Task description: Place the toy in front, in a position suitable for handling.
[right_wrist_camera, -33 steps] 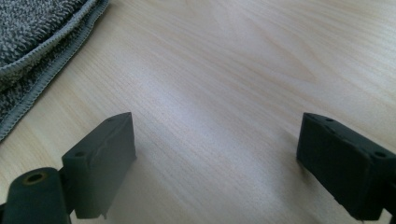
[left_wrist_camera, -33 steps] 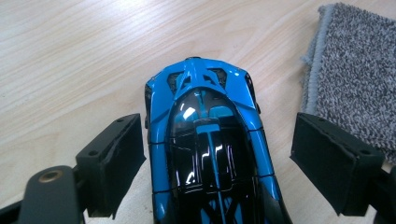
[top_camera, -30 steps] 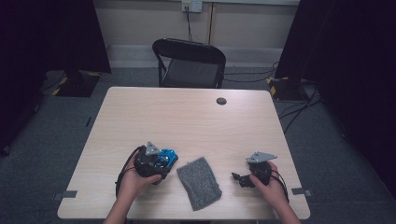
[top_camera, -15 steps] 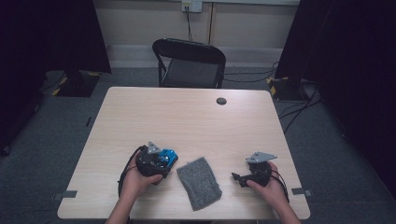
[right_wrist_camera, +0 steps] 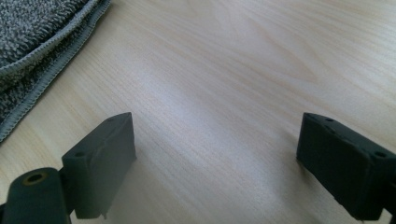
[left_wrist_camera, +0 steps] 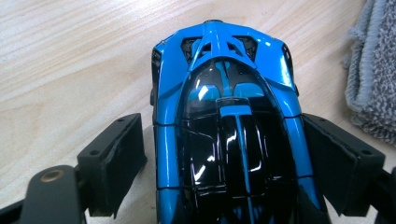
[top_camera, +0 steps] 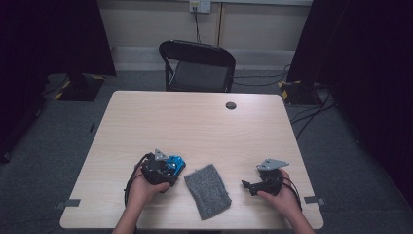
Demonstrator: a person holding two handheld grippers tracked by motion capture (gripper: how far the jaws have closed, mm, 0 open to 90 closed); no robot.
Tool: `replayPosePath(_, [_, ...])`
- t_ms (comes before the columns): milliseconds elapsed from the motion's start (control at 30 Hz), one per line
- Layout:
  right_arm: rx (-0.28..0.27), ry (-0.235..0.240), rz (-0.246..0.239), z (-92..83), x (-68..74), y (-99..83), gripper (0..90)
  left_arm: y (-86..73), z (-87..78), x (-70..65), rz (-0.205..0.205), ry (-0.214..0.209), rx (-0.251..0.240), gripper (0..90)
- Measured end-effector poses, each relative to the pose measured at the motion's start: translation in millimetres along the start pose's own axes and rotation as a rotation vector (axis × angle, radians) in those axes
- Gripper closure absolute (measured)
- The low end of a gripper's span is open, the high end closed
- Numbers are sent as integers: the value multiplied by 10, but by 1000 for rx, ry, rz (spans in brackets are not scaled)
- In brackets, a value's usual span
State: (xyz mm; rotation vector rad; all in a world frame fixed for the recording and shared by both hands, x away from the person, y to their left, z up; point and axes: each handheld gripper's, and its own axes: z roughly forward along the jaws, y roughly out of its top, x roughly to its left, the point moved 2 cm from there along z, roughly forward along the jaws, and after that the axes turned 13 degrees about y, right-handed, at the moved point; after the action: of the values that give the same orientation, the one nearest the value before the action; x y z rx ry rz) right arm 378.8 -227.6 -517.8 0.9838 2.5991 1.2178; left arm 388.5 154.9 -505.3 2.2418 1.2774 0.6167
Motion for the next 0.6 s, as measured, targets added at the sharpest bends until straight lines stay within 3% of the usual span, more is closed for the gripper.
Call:
replayPosePath(167, [0, 0, 1, 0, 0, 0, 111, 10, -6, -21, 10, 9, 4, 197])
replayPosePath(600, [0, 5, -1, -2, -3, -1, 111, 20, -16, -71, -17, 34, 1, 256])
